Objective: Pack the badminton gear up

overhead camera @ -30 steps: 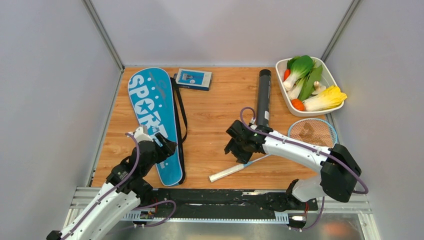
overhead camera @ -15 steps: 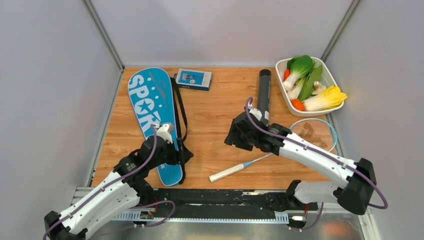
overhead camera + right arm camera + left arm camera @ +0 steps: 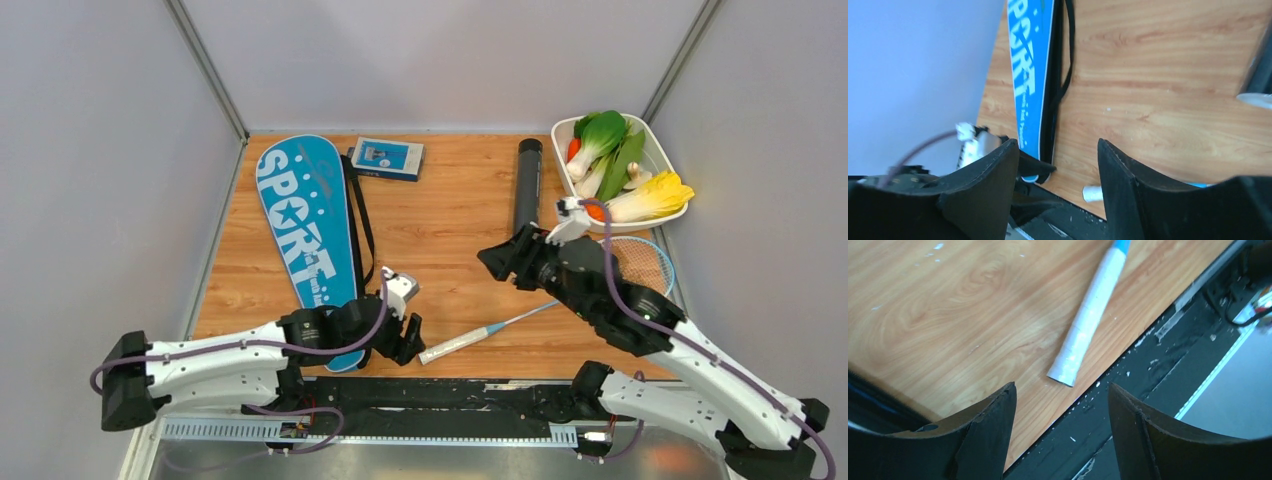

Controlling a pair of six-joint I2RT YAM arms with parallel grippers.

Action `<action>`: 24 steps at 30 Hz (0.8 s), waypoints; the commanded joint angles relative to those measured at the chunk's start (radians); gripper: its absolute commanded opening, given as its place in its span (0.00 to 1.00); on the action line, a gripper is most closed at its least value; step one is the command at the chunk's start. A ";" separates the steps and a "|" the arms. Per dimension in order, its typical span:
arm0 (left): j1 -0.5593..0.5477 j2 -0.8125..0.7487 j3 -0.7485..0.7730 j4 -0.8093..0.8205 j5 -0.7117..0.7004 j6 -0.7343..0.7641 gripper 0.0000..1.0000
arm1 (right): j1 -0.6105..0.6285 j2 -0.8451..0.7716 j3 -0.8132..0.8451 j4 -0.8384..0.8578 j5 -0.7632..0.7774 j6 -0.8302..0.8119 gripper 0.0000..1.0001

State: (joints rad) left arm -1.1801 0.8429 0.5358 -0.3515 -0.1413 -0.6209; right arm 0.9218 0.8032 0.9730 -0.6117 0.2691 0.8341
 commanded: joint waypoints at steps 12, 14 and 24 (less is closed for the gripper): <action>-0.112 0.398 0.121 0.228 -0.009 0.207 0.74 | 0.004 -0.291 -0.073 0.057 0.171 -0.026 0.62; -0.112 0.453 0.134 0.225 -0.001 0.211 0.74 | 0.002 -0.308 -0.098 0.060 0.172 -0.011 0.63; -0.155 0.659 0.152 0.220 -0.014 0.182 0.70 | 0.004 -0.359 -0.197 0.077 0.140 0.027 0.64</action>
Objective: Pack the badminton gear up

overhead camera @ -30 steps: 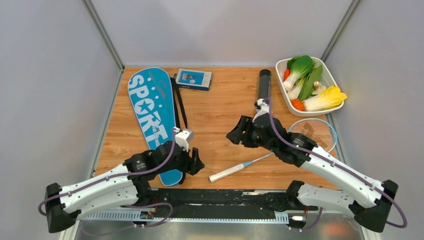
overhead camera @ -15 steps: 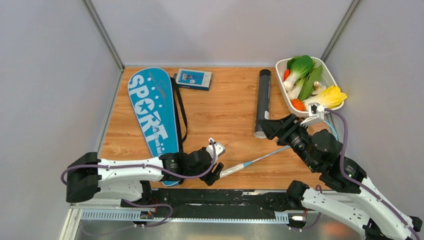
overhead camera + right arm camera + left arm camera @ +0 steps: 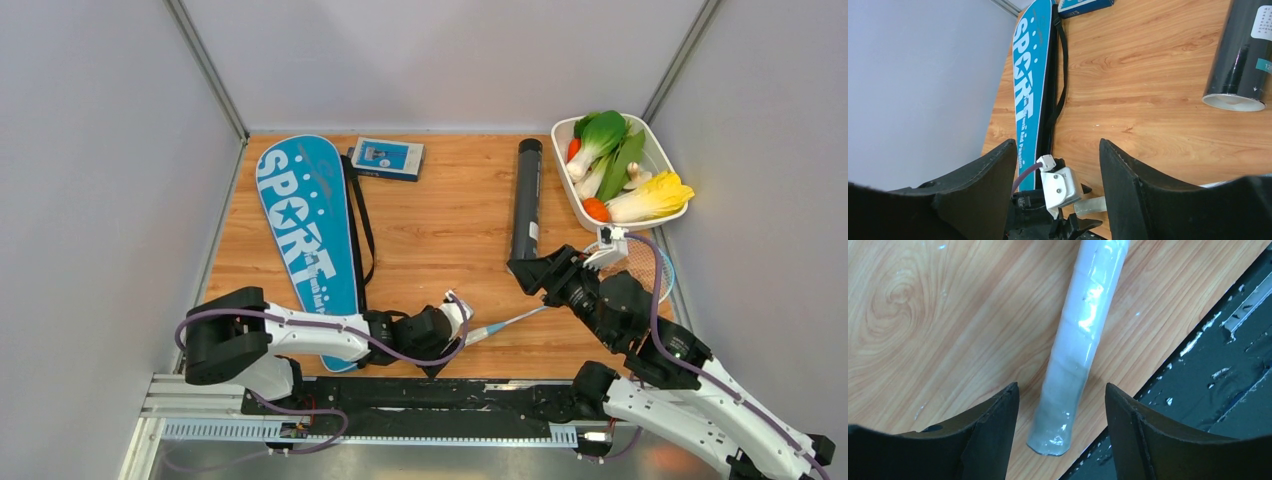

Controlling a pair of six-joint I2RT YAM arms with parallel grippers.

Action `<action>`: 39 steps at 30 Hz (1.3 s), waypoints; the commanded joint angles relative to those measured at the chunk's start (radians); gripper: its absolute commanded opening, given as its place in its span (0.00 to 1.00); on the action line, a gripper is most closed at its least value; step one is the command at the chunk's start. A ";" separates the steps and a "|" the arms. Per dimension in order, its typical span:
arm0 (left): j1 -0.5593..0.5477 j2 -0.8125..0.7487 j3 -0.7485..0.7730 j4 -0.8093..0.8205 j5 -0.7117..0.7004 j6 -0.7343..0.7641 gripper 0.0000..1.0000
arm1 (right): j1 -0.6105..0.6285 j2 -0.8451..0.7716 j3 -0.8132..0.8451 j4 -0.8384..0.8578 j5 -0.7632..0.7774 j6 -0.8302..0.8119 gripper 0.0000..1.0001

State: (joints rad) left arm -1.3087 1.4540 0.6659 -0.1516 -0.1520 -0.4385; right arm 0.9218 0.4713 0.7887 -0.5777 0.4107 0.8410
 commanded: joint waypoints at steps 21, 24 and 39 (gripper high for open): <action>-0.193 -0.369 -0.029 -0.009 -0.197 -0.227 0.00 | 0.004 -0.027 -0.056 0.015 -0.065 0.177 0.64; -0.192 -0.490 -0.066 0.006 -0.273 -0.264 0.00 | 0.004 -0.027 -0.132 0.049 -0.161 0.272 0.67; -0.192 -0.592 -0.117 0.036 -0.336 -0.304 0.00 | 0.249 0.017 -0.524 0.375 -0.187 0.721 0.77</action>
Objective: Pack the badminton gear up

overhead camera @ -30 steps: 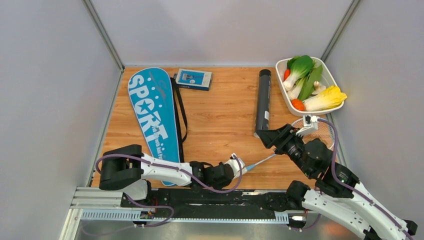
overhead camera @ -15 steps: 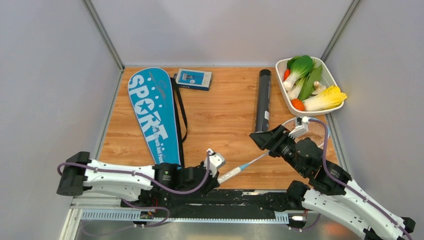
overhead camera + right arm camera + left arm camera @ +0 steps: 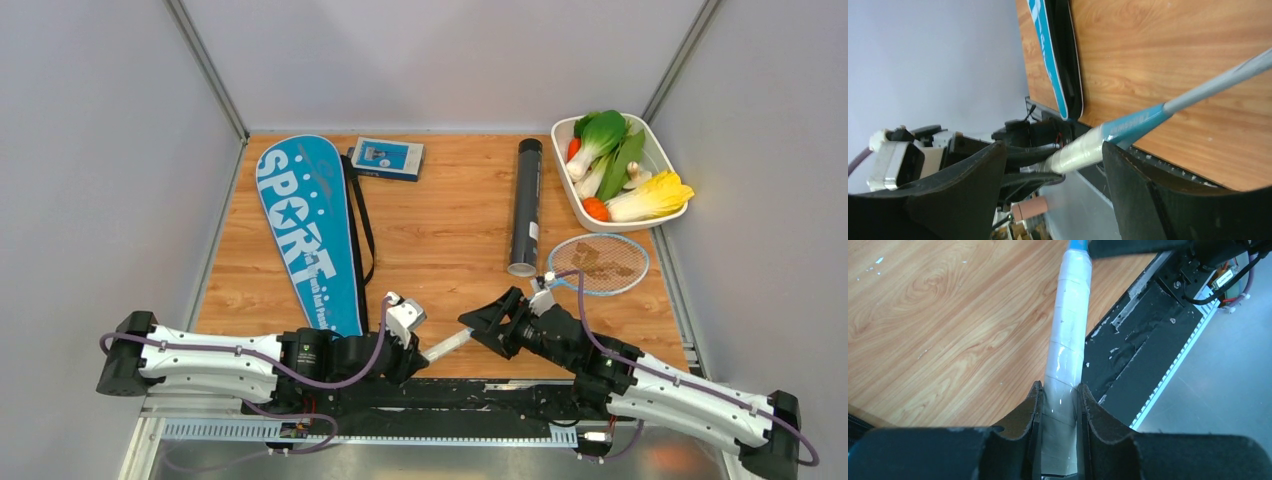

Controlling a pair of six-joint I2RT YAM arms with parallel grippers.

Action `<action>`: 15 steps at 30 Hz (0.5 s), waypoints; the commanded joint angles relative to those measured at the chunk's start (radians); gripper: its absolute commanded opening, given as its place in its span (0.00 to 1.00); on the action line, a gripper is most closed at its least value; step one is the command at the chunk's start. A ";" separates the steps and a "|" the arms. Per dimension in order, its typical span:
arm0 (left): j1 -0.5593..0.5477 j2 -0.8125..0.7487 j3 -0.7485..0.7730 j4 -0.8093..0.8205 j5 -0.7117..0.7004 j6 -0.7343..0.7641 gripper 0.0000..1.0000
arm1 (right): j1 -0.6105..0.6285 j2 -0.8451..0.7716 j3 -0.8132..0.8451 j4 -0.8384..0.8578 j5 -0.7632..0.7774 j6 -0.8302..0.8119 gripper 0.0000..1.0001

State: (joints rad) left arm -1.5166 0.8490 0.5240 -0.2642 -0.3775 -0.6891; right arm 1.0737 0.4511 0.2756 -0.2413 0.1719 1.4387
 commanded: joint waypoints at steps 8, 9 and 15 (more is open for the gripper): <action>0.015 0.044 0.047 0.135 -0.118 -0.048 0.00 | 0.204 0.128 0.110 -0.161 0.155 0.237 0.75; 0.015 0.043 0.045 0.135 -0.120 -0.052 0.00 | 0.207 0.133 0.118 -0.182 0.157 0.251 0.75; 0.016 0.032 0.037 0.145 -0.115 -0.059 0.00 | 0.236 0.144 0.057 -0.140 0.220 0.324 0.73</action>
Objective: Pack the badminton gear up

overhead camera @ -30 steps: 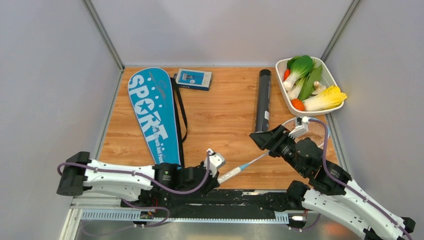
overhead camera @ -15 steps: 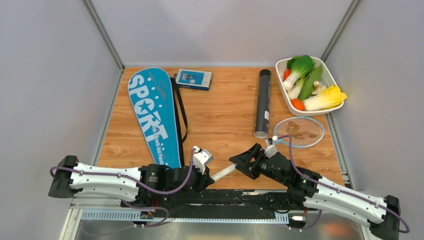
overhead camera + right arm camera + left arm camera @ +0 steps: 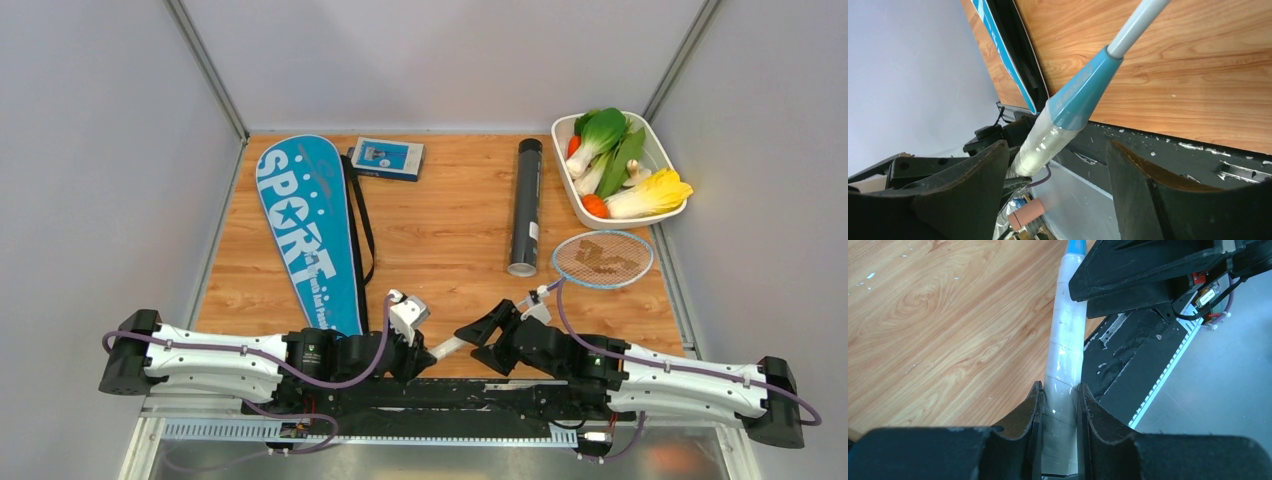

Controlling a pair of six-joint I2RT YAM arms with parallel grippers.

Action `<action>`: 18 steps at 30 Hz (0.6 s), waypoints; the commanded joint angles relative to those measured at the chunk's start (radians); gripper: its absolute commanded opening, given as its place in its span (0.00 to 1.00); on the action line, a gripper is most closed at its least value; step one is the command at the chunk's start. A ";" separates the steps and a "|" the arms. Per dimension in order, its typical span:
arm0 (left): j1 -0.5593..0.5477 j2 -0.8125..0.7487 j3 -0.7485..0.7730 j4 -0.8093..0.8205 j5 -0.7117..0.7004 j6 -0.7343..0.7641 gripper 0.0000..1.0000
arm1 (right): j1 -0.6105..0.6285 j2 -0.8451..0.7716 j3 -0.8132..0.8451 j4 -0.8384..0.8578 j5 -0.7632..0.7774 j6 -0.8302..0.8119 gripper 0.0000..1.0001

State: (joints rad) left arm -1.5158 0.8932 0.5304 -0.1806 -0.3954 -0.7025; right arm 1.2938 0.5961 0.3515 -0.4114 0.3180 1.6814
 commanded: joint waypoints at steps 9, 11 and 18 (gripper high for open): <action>0.015 -0.035 0.015 0.107 -0.029 -0.030 0.00 | 0.016 -0.039 -0.038 0.139 0.232 0.069 0.63; 0.015 -0.049 0.000 0.138 -0.008 -0.029 0.00 | 0.016 -0.045 -0.047 0.147 0.242 0.090 0.62; 0.014 -0.091 -0.032 0.208 0.048 -0.022 0.00 | 0.050 -0.043 -0.043 0.147 0.265 0.118 0.32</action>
State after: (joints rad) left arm -1.5040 0.8288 0.5026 -0.1104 -0.3656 -0.7128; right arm 1.3155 0.5621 0.3035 -0.3309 0.5179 1.7523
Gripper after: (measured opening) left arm 0.285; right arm 0.417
